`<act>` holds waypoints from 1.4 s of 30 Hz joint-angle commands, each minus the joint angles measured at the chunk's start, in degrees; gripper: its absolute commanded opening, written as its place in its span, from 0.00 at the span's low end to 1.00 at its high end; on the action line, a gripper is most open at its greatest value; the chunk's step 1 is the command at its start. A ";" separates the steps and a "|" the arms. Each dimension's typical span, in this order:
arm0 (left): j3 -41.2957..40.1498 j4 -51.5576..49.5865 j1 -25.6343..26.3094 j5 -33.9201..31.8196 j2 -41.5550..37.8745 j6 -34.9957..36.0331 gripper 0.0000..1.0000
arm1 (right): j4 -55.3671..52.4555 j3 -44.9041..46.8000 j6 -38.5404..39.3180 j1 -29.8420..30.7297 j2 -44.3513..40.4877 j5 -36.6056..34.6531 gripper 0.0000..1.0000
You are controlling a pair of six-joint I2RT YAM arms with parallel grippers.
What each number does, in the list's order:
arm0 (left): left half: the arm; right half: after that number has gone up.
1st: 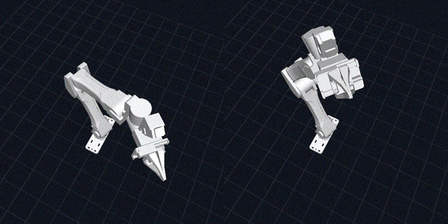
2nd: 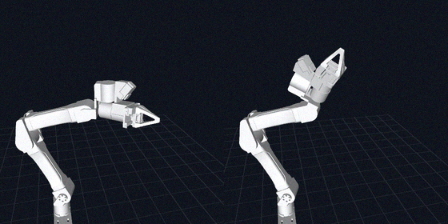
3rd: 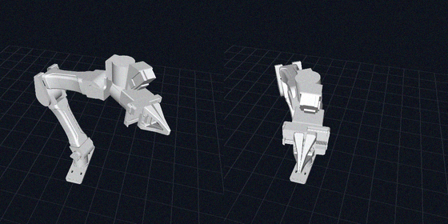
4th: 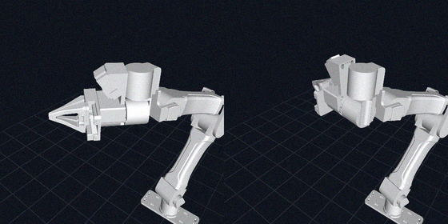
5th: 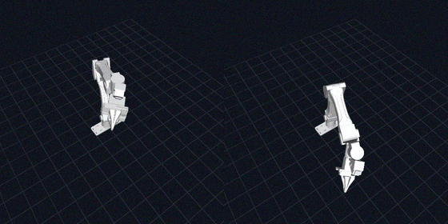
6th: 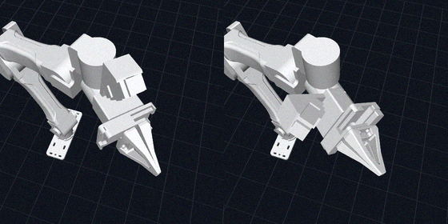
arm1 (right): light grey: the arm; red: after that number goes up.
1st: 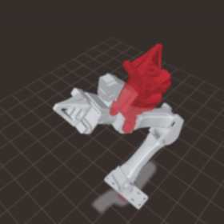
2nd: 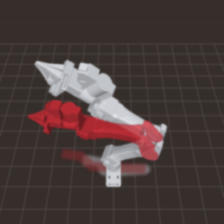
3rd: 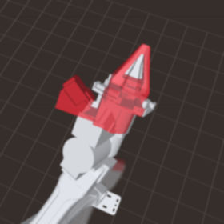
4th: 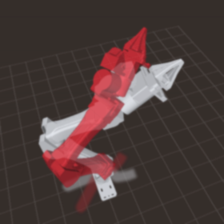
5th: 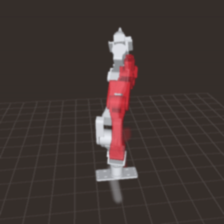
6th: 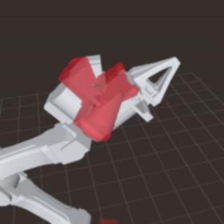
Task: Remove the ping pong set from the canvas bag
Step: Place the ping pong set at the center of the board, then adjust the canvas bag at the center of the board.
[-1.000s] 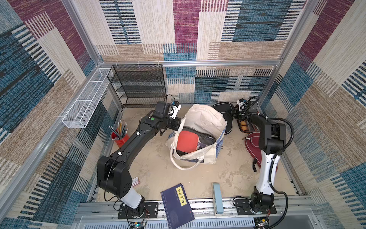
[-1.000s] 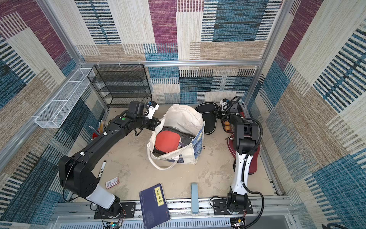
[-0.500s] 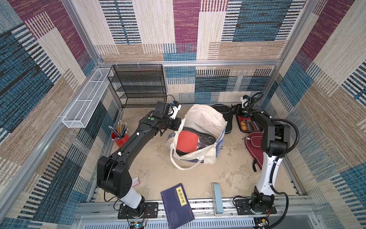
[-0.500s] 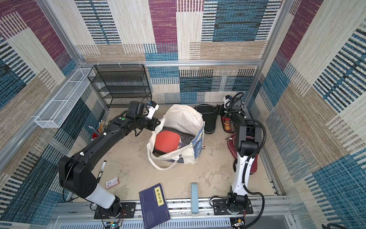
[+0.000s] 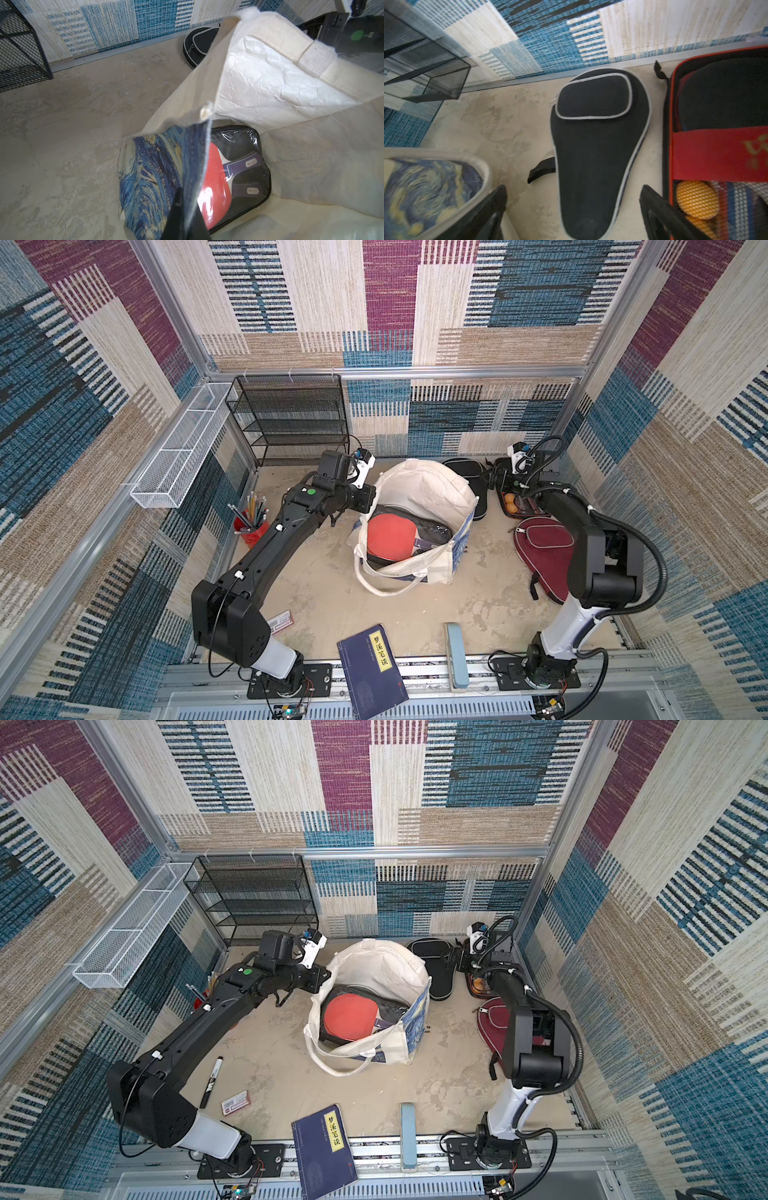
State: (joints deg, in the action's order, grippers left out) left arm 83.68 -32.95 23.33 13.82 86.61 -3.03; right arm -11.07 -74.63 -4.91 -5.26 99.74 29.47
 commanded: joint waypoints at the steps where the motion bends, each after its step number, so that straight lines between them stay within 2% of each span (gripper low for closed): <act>1: 0.06 -2.75 0.01 -1.09 -2.67 2.92 0.00 | -0.50 2.60 2.33 3.24 -5.88 0.19 0.99; 6: -0.66 -5.59 0.04 -3.33 -7.73 2.00 0.00 | -5.55 3.12 3.50 9.22 -14.50 -2.64 0.99; 12: -4.49 -6.04 -0.04 -5.08 -13.91 0.73 0.00 | -12.02 -0.34 4.69 14.63 -21.52 -5.10 0.99; 17: -8.18 -4.58 0.02 -5.99 -15.93 0.78 0.00 | -15.43 -3.87 6.67 22.94 -23.84 -8.25 0.99; 22: -10.46 -2.48 -0.10 -6.60 -15.47 0.67 0.00 | -18.39 -6.30 11.27 32.91 -22.22 -9.76 0.99; 24: -10.40 -1.78 -0.06 -6.60 -15.00 0.69 0.13 | -19.65 -6.75 13.12 36.06 -20.35 -9.87 0.99; 27: -8.71 -1.35 -0.09 -6.15 -13.40 1.37 0.40 | -21.19 -7.58 14.69 39.66 -17.10 -10.12 0.99; 29: -7.00 -1.31 -0.15 -5.91 -11.74 2.06 0.54 | -21.36 -7.75 15.18 41.14 -15.14 -10.97 0.99; 31: -4.97 -1.55 -0.20 -5.72 -9.43 2.59 0.64 | -21.15 -7.74 15.45 41.96 -13.68 -11.15 0.99; 33: -2.44 -2.35 -0.37 -6.02 -6.54 3.01 0.69 | -20.51 -7.39 15.45 42.29 -12.67 -10.96 0.99; 39: 6.13 -8.75 -1.01 -7.93 3.07 5.23 0.68 | -20.78 -8.55 16.92 42.57 -9.11 -10.22 0.99; 41: 7.16 -9.28 -1.32 -7.96 4.54 5.77 0.60 | -21.49 -9.75 17.65 42.66 -7.68 -10.35 0.99; 42: 7.49 -9.23 -1.57 -7.78 4.95 5.99 0.49 | -21.62 -10.13 17.86 42.79 -6.93 -10.36 0.99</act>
State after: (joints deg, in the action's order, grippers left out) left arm 89.93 -39.72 22.13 6.26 90.61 0.16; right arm -32.56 -83.61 11.46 37.41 91.68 19.05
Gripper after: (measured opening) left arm 0.554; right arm 0.994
